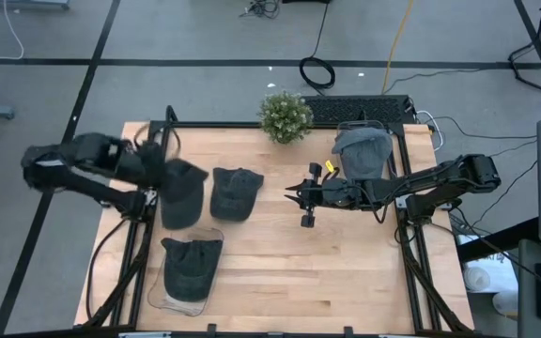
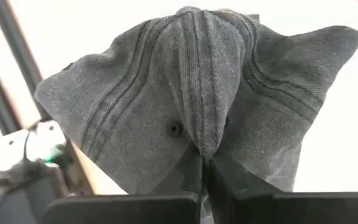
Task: Pick & Place hat
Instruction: Put the left black cap into the bottom transparent bin
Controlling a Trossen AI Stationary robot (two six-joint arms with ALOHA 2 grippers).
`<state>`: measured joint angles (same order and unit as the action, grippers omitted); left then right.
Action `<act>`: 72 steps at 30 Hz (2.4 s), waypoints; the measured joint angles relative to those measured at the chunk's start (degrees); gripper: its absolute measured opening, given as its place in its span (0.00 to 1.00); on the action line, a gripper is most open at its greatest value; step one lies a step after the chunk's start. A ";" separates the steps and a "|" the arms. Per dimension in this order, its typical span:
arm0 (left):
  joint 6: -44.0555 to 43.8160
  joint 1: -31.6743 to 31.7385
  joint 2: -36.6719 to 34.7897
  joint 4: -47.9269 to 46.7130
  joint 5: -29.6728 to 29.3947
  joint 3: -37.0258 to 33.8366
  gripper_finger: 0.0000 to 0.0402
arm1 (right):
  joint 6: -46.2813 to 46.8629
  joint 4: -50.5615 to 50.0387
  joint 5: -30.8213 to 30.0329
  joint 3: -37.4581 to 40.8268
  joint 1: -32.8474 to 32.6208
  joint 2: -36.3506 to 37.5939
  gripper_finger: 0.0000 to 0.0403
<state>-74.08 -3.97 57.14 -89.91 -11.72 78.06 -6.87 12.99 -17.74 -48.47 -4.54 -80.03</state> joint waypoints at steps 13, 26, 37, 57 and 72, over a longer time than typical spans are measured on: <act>-28.99 -29.66 15.97 4.90 1.54 0.52 0.01 | 0.24 0.02 -0.12 0.00 0.00 0.00 0.19; -48.34 -39.86 30.68 5.18 5.30 5.64 0.01 | 0.24 0.01 -0.03 0.00 0.00 0.00 0.19; -49.58 -39.73 36.09 7.22 9.89 5.64 0.01 | 0.22 2.74 0.03 1.55 0.00 -0.04 0.19; -38.84 -37.39 37.14 5.75 10.32 5.62 0.22 | 0.21 2.86 0.07 1.57 -0.07 -0.04 0.19; -27.15 -39.19 28.17 18.14 7.67 5.62 0.66 | 0.22 2.86 0.09 1.57 -0.07 -0.04 0.19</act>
<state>-101.23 -43.16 85.30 -71.77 -4.04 83.68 -6.66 15.86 -17.65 -46.89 -4.60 -80.07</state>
